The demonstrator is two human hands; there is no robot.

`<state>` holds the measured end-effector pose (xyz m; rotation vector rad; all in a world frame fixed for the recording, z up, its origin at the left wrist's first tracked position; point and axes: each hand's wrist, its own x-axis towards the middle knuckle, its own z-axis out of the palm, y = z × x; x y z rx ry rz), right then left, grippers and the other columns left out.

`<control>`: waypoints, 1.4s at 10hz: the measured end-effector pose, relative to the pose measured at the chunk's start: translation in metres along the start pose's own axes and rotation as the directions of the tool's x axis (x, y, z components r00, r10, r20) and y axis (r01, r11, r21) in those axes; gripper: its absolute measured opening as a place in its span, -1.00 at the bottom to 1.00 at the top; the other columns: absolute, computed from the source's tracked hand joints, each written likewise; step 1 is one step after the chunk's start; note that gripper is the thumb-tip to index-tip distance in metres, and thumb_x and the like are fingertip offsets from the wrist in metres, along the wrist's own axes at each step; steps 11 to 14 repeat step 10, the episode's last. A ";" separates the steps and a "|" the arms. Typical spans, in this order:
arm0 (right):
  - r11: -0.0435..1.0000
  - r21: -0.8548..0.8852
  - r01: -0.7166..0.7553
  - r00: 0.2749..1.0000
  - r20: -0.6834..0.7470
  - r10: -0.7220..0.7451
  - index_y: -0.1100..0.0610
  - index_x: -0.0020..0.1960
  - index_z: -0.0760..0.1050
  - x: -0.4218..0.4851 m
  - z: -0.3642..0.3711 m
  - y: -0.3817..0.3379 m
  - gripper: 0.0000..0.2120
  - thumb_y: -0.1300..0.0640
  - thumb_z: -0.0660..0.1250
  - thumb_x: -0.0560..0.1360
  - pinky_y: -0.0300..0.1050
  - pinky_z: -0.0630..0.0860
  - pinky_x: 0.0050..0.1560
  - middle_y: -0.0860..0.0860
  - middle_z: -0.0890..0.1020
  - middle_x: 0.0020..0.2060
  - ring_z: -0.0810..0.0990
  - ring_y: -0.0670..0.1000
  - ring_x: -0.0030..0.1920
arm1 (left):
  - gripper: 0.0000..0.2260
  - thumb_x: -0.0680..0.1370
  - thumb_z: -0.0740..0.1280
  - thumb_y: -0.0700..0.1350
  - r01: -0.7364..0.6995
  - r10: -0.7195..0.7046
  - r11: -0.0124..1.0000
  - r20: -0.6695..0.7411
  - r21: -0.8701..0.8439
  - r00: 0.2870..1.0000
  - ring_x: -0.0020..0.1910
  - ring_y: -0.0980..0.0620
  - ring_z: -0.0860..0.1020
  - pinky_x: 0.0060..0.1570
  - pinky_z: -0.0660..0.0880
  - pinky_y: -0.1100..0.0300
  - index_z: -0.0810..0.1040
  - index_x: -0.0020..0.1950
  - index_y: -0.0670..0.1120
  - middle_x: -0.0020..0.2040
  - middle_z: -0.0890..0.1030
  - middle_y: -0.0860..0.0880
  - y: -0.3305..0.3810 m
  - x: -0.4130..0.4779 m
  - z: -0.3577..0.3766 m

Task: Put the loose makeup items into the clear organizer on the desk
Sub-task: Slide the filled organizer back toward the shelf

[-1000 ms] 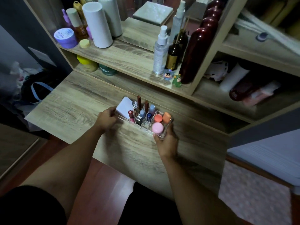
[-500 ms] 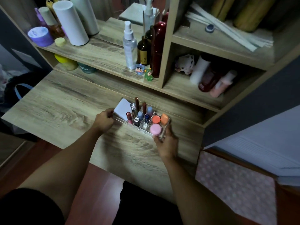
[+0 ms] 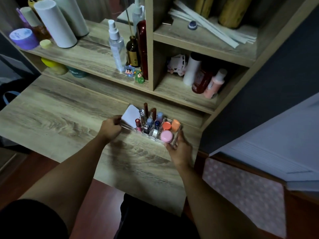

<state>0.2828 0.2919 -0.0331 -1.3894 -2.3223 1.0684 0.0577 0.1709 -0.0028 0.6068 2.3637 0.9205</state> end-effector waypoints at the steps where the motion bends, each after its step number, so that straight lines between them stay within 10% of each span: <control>1: 0.998 0.058 0.011 1.000 -0.012 -0.010 0.03 0.50 0.16 0.003 -0.003 0.010 -0.25 0.14 0.46 0.43 -0.09 0.50 0.25 0.10 0.58 0.25 0.57 0.07 0.22 | -0.50 0.33 0.17 -0.35 0.001 -0.001 1.000 0.002 -0.003 1.000 0.04 -0.14 0.59 0.12 0.52 0.01 0.55 0.24 -0.12 0.08 0.66 -0.22 0.002 0.002 0.008; 14: 0.998 -0.063 0.005 0.999 0.049 -0.002 0.22 0.34 0.31 0.005 -0.019 0.016 -0.38 0.04 0.47 0.39 0.08 0.34 0.38 0.16 0.46 0.27 0.39 0.14 0.33 | -0.40 0.48 0.19 -0.31 -0.003 -0.028 0.975 0.134 0.221 0.991 0.39 -0.23 0.35 0.36 0.33 -0.02 0.10 0.51 -0.18 0.43 0.37 -0.26 0.014 -0.001 0.010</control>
